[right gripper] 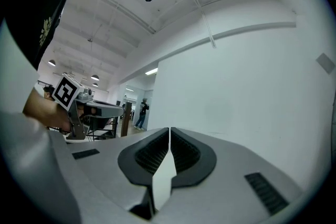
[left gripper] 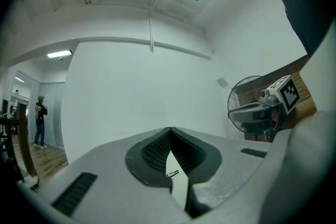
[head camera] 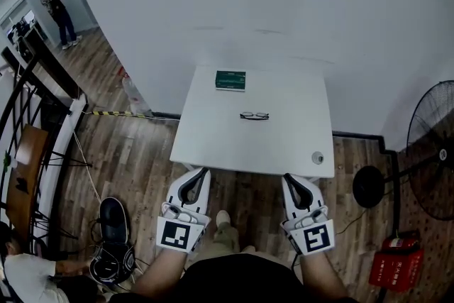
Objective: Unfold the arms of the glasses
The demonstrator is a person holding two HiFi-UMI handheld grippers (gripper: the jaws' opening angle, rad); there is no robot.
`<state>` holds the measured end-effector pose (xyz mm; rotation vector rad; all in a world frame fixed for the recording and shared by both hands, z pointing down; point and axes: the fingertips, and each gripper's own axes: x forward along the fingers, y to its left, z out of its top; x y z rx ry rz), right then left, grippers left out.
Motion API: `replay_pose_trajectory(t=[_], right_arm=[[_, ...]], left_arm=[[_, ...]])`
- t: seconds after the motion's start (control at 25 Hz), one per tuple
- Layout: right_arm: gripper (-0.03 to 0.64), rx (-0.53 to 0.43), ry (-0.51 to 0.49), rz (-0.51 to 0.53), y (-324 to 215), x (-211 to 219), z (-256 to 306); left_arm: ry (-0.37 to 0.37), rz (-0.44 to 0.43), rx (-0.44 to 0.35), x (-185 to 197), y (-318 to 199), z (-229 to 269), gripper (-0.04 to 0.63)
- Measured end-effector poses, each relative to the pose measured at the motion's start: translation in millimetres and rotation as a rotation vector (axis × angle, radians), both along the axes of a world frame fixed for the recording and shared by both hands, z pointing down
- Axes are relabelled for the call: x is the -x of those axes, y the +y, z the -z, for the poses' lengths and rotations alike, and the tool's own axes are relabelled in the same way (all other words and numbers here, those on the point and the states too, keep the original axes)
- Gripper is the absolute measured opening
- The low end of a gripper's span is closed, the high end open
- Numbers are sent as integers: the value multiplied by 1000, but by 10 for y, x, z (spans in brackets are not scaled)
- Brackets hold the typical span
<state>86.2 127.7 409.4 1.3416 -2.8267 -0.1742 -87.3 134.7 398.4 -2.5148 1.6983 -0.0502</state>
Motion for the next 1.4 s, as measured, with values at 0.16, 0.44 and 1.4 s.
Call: replay_pose_trajectory(t=[0.16,0.44,1.4], right_arm=[[0,13,-2,-4,-138,49,-49],[2,19,22,-21,-479,51,-95],[2,63,36,-77,-1366,515,-147]], left_arm=[[1,-11,19,30,-149,-72,6],[9,-31,32,37,-518,-141,6],[41,-133,36,373,-1580,-179,6]])
